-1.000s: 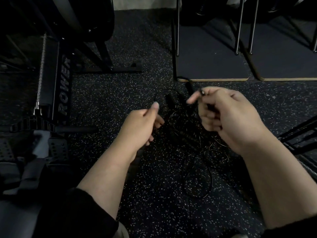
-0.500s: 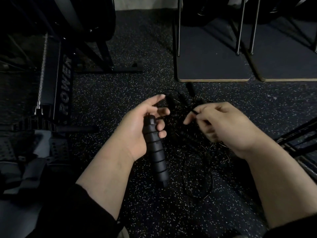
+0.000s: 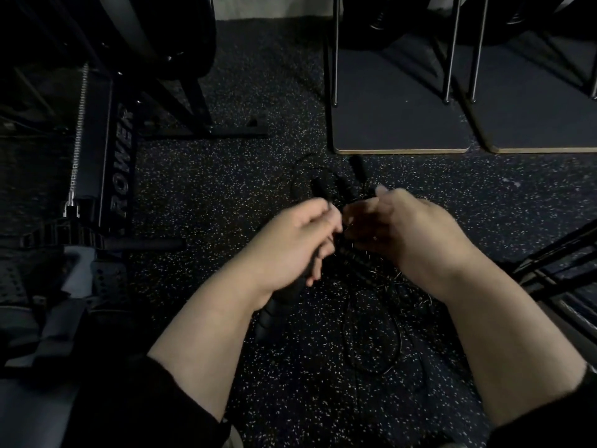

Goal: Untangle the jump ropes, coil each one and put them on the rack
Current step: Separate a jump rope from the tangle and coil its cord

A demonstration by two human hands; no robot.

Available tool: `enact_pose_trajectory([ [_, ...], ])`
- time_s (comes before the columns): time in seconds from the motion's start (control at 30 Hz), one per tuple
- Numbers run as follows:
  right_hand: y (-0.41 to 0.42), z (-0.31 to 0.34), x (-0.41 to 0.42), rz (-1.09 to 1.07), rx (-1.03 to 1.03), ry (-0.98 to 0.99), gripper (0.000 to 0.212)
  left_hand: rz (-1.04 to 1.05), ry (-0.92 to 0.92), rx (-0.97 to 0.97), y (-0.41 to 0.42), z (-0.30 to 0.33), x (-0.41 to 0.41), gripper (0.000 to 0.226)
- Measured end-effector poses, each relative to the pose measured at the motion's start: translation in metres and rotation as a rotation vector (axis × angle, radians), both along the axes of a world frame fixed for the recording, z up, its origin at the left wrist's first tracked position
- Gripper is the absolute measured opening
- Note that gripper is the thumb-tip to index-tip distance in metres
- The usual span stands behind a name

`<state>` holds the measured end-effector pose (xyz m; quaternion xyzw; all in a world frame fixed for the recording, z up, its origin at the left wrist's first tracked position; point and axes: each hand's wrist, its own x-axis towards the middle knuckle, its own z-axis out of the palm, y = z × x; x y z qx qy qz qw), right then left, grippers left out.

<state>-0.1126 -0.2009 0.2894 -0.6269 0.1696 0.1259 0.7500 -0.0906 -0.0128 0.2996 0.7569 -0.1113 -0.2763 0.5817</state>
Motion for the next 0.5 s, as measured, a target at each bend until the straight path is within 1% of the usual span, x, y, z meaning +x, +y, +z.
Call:
enact_pose_trajectory([
  [0.03, 0.002, 0.000, 0.000, 0.007, 0.021, 0.024, 0.049, -0.095, -0.057, 0.073, -0.003, -0.001, -0.003, 0.024],
  [0.07, 0.004, 0.000, 0.000, 0.041, -0.001, 0.041, 0.053, -0.192, -0.100, 0.141, -0.006, -0.002, -0.007, 0.023],
  [0.13, 0.006, 0.001, -0.003, 0.098, -0.036, 0.064, 0.051, -0.341, -0.147, 0.256, -0.010, -0.005, -0.013, 0.021],
  [0.17, 0.006, 0.000, -0.004, 0.090, -0.026, 0.066, 0.048, -0.387, -0.157, 0.303, -0.010, -0.007, -0.015, 0.021],
  [0.2, 0.005, -0.001, -0.003, 0.058, -0.018, 0.066, 0.045, -0.424, -0.162, 0.348, -0.010, -0.008, -0.016, 0.023],
  [0.27, 0.003, -0.003, 0.000, -0.071, 0.001, 0.063, 0.031, -0.490, -0.166, 0.435, -0.007, -0.011, -0.018, 0.027],
  [0.33, 0.000, -0.004, 0.003, -0.246, 0.134, 0.079, 0.017, -0.561, -0.164, 0.512, -0.004, -0.013, -0.019, 0.028],
  [0.4, -0.006, -0.005, 0.006, -0.349, 0.260, 0.091, 0.019, -0.649, -0.147, 0.589, -0.002, -0.016, -0.019, 0.027],
  [0.47, -0.011, -0.006, 0.008, -0.351, 0.302, 0.084, 0.024, -0.723, -0.114, 0.673, 0.000, -0.018, -0.017, 0.024],
  [0.5, -0.012, -0.007, 0.007, -0.329, 0.299, 0.080, 0.024, -0.749, -0.095, 0.710, 0.001, -0.019, -0.016, 0.023],
])
